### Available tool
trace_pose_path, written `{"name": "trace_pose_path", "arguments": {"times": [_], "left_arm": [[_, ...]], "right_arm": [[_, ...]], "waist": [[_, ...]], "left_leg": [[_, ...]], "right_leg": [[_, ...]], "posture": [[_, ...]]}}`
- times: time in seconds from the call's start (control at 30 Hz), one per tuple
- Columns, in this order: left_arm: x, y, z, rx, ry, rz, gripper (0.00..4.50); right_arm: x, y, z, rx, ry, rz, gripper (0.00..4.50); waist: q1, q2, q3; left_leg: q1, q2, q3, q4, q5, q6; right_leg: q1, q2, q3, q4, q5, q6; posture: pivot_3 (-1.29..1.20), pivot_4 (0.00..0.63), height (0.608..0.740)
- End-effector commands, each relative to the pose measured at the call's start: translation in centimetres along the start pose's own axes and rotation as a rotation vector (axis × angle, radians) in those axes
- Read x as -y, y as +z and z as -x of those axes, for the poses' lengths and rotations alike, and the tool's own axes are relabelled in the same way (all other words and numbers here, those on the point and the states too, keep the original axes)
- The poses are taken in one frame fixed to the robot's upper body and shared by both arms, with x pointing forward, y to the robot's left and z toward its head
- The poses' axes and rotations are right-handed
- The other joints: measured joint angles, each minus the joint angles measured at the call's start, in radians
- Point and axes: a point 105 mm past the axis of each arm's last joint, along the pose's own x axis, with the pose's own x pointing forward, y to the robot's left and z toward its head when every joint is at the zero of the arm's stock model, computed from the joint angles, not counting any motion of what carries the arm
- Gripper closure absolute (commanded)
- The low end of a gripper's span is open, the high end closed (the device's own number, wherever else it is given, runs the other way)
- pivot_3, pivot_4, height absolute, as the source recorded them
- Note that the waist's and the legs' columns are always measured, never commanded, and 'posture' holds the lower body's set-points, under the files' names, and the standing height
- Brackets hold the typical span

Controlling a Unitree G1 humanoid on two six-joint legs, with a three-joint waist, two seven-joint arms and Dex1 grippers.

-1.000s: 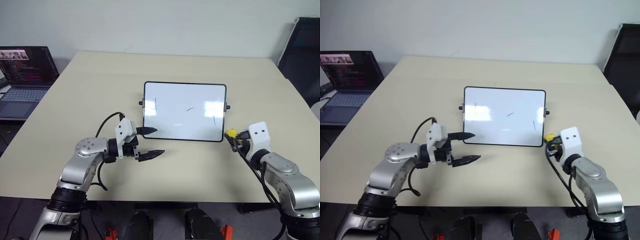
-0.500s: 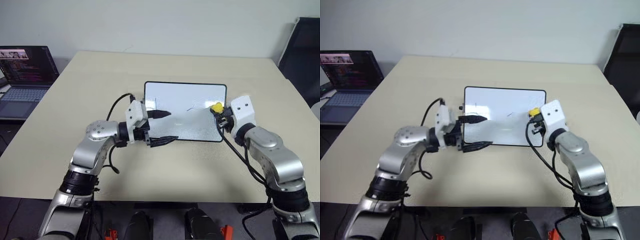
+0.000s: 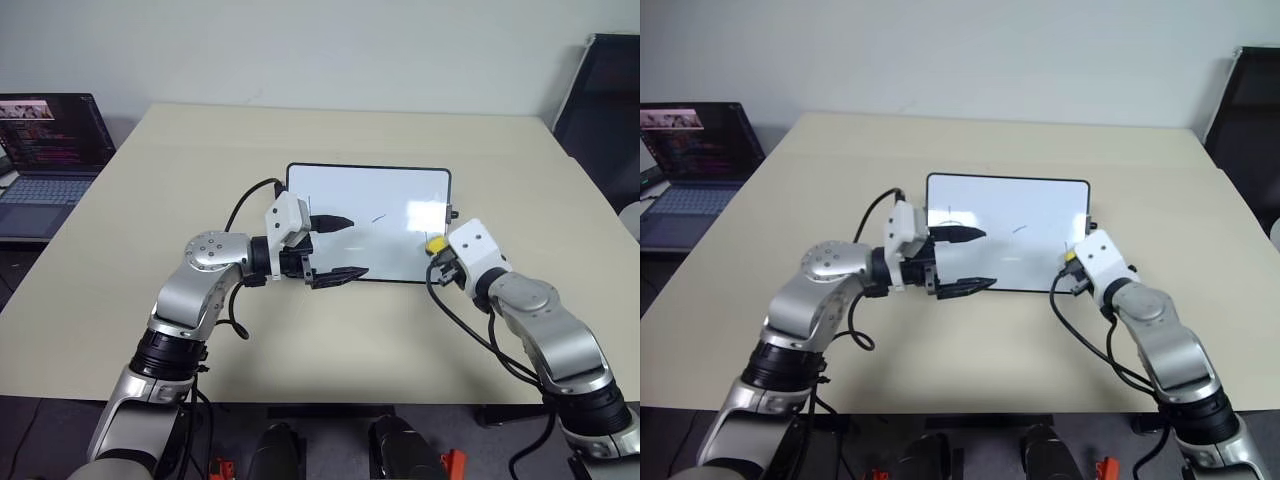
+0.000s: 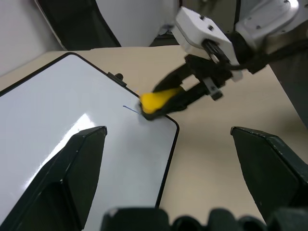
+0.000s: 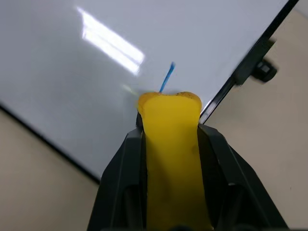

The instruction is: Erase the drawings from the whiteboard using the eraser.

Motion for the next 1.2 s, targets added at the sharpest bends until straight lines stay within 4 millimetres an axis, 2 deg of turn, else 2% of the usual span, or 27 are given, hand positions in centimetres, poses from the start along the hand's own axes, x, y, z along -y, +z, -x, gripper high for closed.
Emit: {"name": "trace_pose_path", "arguments": {"times": [0.03, 0.23, 0.37, 0.5, 0.57, 0.67, 0.83, 0.97, 1.1, 1.2], "left_arm": [[-1.0, 0.3, 1.0, -0.001, 0.039, -0.032, 0.00], [-1.7, -0.8, 1.9, -0.036, 0.062, -0.027, 0.00], [-1.4, -2.3, 2.6, -0.083, 0.060, -0.011, 0.00], [-1.0, -2.6, 2.7, -0.083, 0.055, 0.000, 0.00], [-1.0, -2.5, 2.6, -0.080, 0.054, -0.001, 0.00], [-1.0, -2.2, 2.5, -0.073, 0.054, -0.004, 0.00], [-1.0, -1.6, 2.3, -0.061, 0.052, -0.012, 0.00], [-0.9, -1.2, 2.0, -0.052, 0.043, -0.017, 0.00], [-0.9, -1.2, 1.8, -0.050, 0.038, -0.019, 0.00], [-0.9, -1.2, 1.8, -0.049, 0.036, -0.019, 0.00]], "right_arm": [[-0.4, -0.1, 0.2, -0.018, 0.018, 0.062, 3.40], [1.5, 2.2, -0.2, 0.070, -0.092, 0.087, 3.40], [2.0, 4.7, -0.7, 0.160, -0.134, 0.079, 3.40], [2.2, 5.9, -1.3, 0.195, -0.159, 0.076, 3.40], [2.1, 5.7, -1.6, 0.183, -0.152, 0.078, 3.40], [1.6, 3.9, -1.7, 0.102, -0.104, 0.065, 3.40], [1.5, 1.3, -0.8, 0.014, -0.077, 0.017, 3.40], [-0.1, -0.1, 0.0, -0.032, 0.012, -0.001, 3.40], [-0.8, 0.3, 0.0, -0.026, 0.034, 0.027, 3.40], [0.1, 1.4, -0.4, 0.014, -0.024, 0.046, 3.40]], "waist": [[-0.002, 0.000, 0.000], [-0.001, 0.000, 0.000], [-0.001, 0.000, 0.000], [0.003, 0.000, 0.000], [0.007, 0.000, 0.000], [0.011, 0.000, 0.000], [0.011, 0.000, 0.000], [0.008, 0.000, 0.000], [0.003, 0.000, 0.000], [-0.001, 0.000, 0.000]], "left_leg": [[0.000, 0.000, 0.000, 0.002, 0.000, 0.000], [0.000, 0.000, 0.000, 0.005, 0.000, 0.000], [0.000, 0.000, 0.000, 0.004, 0.000, 0.000], [-0.002, 0.001, 0.000, 0.001, 0.000, 0.000], [-0.002, 0.000, 0.000, 0.000, 0.000, 0.000], [-0.002, 0.000, 0.000, -0.001, 0.000, 0.000], [-0.002, 0.000, 0.000, 0.000, 0.000, 0.000], [-0.001, 0.000, 0.000, 0.003, 0.000, 0.000], [-0.001, 0.000, 0.000, 0.006, 0.000, 0.000], [-0.001, 0.000, 0.000, 0.006, 0.000, 0.000]], "right_leg": [[0.000, 0.000, 0.000, 0.000, 0.000, 0.000], [0.001, 0.000, 0.001, 0.001, 0.001, 0.000], [0.000, 0.000, 0.000, 0.001, 0.001, 0.000], [-0.001, 0.001, 0.000, 0.000, 0.001, 0.000], [-0.001, 0.001, -0.001, -0.001, 0.001, 0.001], [-0.001, 0.000, -0.001, -0.001, 0.001, 0.001], [-0.001, 0.000, -0.001, -0.001, 0.000, 0.000], [0.000, 0.000, 0.000, 0.000, 0.001, 0.000], [0.001, 0.000, 0.000, 0.001, 0.001, 0.000], [0.001, 0.000, 0.001, 0.001, 0.002, 0.000]], "posture": [[0.00, 0.150, 0.740], [0.00, 0.150, 0.740], [0.00, 0.150, 0.740], [0.00, 0.150, 0.740], [0.00, 0.150, 0.740], [0.00, 0.150, 0.740], [0.00, 0.150, 0.740], [0.00, 0.150, 0.740], [0.00, 0.150, 0.740], [0.00, 0.150, 0.740]]}}
